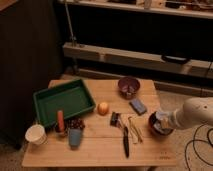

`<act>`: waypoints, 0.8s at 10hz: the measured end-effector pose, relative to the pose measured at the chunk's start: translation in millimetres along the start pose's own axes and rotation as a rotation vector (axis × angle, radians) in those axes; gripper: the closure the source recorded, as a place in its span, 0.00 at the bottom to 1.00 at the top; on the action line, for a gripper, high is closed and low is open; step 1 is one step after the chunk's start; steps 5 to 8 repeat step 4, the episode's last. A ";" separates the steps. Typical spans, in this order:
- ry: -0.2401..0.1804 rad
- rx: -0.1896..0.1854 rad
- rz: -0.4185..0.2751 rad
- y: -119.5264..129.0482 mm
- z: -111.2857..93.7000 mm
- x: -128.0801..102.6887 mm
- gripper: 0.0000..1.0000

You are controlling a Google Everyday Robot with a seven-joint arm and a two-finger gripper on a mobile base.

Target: Place towel in red bowl

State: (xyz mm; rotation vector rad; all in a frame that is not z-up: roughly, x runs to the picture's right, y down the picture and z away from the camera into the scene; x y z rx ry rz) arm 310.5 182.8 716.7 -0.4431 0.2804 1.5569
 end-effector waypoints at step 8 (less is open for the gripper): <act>0.031 0.051 0.002 0.5 -1.0 0.2 0.20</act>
